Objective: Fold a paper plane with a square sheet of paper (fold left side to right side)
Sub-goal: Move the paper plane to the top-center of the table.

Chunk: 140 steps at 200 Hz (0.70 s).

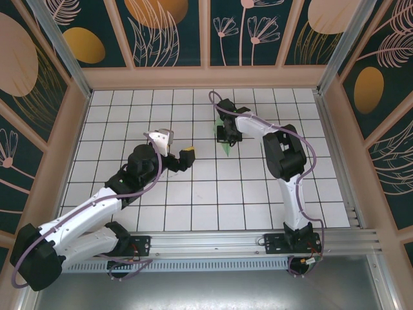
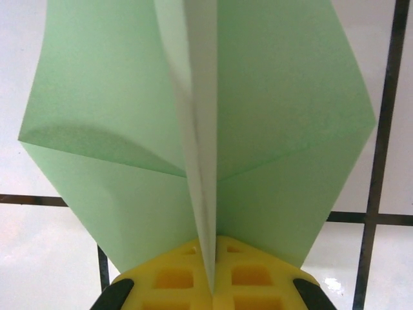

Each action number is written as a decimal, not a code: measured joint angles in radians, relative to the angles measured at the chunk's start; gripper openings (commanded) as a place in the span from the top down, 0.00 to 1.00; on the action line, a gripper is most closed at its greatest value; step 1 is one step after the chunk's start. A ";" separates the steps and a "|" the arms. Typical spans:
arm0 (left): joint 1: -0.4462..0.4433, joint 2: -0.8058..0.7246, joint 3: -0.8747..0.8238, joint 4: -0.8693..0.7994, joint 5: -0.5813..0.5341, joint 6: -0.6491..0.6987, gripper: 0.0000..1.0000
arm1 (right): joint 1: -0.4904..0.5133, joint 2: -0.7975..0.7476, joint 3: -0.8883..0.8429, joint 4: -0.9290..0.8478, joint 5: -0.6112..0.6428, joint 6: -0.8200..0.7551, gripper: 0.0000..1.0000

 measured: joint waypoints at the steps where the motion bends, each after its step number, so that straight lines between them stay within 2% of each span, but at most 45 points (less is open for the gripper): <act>1: 0.000 0.000 0.000 0.000 0.000 0.000 0.01 | 0.000 0.000 0.000 0.000 0.000 0.000 0.92; 79: 0.000 0.013 0.039 -0.048 -0.053 -0.016 0.02 | 0.000 -0.002 0.000 -0.008 0.023 0.015 0.83; 140: 0.000 0.013 0.069 -0.082 -0.104 -0.031 0.01 | 0.001 -0.039 0.000 -0.037 0.043 0.015 0.71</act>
